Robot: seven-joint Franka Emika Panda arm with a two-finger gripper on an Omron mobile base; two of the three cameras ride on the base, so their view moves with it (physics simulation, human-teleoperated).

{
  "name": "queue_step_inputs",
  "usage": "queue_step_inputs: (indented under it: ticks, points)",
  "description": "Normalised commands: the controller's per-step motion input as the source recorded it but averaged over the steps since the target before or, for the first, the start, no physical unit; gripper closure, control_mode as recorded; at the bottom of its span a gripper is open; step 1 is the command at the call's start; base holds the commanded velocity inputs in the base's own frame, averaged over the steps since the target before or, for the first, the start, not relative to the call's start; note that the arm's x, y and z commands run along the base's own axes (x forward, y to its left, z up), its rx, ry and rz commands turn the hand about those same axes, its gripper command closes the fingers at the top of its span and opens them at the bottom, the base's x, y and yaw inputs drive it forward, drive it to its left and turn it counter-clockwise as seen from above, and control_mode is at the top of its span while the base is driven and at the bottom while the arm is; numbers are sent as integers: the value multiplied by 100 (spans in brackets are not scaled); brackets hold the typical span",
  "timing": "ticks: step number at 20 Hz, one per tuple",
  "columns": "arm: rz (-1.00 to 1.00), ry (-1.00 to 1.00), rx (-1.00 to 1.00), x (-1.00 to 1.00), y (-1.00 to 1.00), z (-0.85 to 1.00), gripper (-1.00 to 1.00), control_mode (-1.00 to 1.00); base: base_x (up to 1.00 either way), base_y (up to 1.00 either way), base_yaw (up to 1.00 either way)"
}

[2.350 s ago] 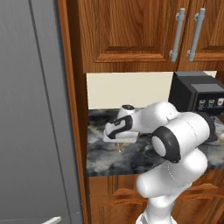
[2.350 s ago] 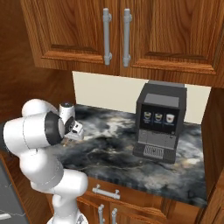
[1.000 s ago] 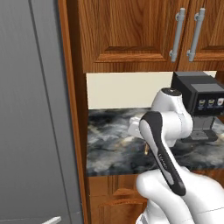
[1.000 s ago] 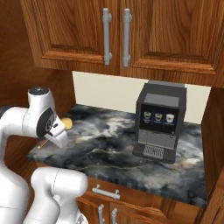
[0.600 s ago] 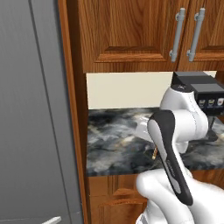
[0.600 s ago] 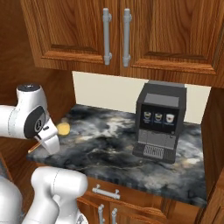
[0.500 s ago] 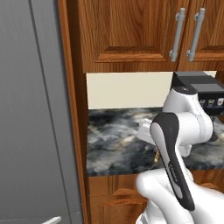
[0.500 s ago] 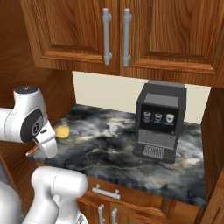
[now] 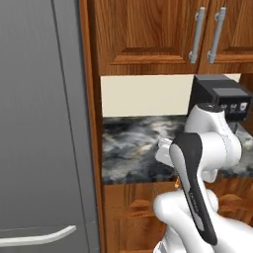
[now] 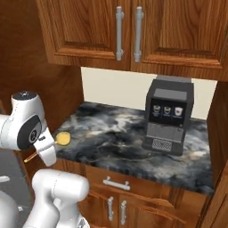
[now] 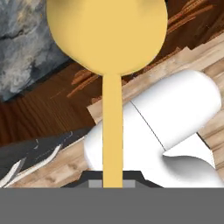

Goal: Take the fork and place it on the left side of the plate. Then take the spoon and place it on the right side of the plate. Make sure they're directly next to the plate.

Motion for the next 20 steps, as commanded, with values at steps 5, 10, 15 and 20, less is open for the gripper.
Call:
queue_step_inputs:
  ticks: [5,10,15,20]
  points:
    - [0,0,0,0,0,0,100,100,-80,5,-40]
    - [0,0,0,0,0,0,100,100,-29,1,-70]
    - [0,0,0,0,0,0,100,100,-2,0,-75]
    - [0,0,0,0,0,0,100,100,0,0,-75]
